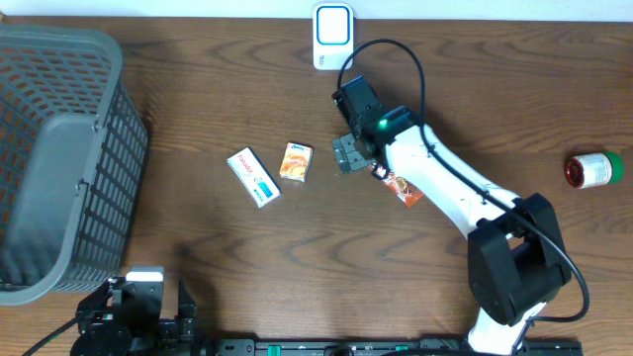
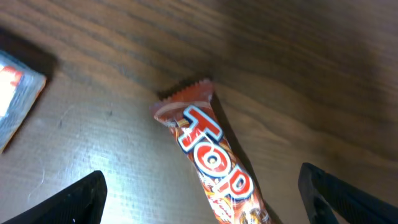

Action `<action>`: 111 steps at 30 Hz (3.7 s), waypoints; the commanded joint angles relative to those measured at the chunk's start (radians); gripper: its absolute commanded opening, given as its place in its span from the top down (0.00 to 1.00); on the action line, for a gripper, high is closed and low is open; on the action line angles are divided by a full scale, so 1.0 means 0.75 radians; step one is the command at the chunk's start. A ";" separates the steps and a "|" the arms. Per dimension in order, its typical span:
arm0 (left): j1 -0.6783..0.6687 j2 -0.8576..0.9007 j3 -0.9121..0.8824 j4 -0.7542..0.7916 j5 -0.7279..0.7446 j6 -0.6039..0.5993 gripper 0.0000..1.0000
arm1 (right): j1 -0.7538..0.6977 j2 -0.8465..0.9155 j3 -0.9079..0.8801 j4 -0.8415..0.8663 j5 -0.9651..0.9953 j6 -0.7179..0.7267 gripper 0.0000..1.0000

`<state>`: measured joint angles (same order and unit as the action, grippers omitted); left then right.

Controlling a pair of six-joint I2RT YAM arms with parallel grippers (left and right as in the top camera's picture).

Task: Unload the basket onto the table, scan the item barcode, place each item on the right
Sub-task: 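Return the right gripper to the Top chocolate bar and grasp it, then lift the chocolate bar, swing it left and drop it near the Panadol box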

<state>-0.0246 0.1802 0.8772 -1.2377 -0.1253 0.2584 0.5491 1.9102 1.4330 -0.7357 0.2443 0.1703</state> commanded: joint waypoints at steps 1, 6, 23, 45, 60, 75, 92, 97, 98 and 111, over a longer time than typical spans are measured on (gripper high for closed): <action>-0.007 -0.010 0.005 -0.001 0.008 -0.003 0.01 | 0.012 -0.008 -0.066 0.087 0.087 -0.017 0.08; -0.007 -0.010 0.005 -0.001 0.008 -0.003 0.01 | 0.012 -0.008 -0.135 0.229 0.086 -0.016 0.13; -0.007 -0.010 0.005 -0.001 0.008 -0.003 0.01 | 0.030 0.224 -0.143 0.298 0.072 -0.040 0.26; -0.007 -0.010 0.005 -0.001 0.008 -0.003 0.01 | 0.028 0.207 -0.032 0.085 -0.344 -0.035 0.99; -0.007 -0.010 0.005 -0.001 0.008 -0.003 0.01 | -0.106 0.209 0.145 -0.250 -1.547 -0.206 0.99; -0.007 -0.010 0.005 -0.001 0.008 -0.003 0.01 | -0.182 0.398 0.015 0.838 -2.405 -0.272 0.99; -0.007 -0.010 0.005 -0.001 0.008 -0.003 0.01 | -0.172 0.585 0.015 1.520 -2.407 -0.139 0.90; -0.007 -0.010 0.005 -0.001 0.008 -0.003 0.01 | -0.246 0.687 0.015 1.514 -2.407 -0.088 0.65; -0.007 -0.010 0.005 -0.001 0.008 -0.003 0.01 | -0.255 0.700 0.015 1.513 -2.407 -0.062 0.55; -0.007 -0.010 0.005 -0.001 0.008 -0.003 0.01 | -0.418 0.719 0.015 1.768 -2.407 0.572 0.01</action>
<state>-0.0246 0.1802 0.8772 -1.2377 -0.1253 0.2584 0.2798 2.4470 1.4372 0.5106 -1.5429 0.3927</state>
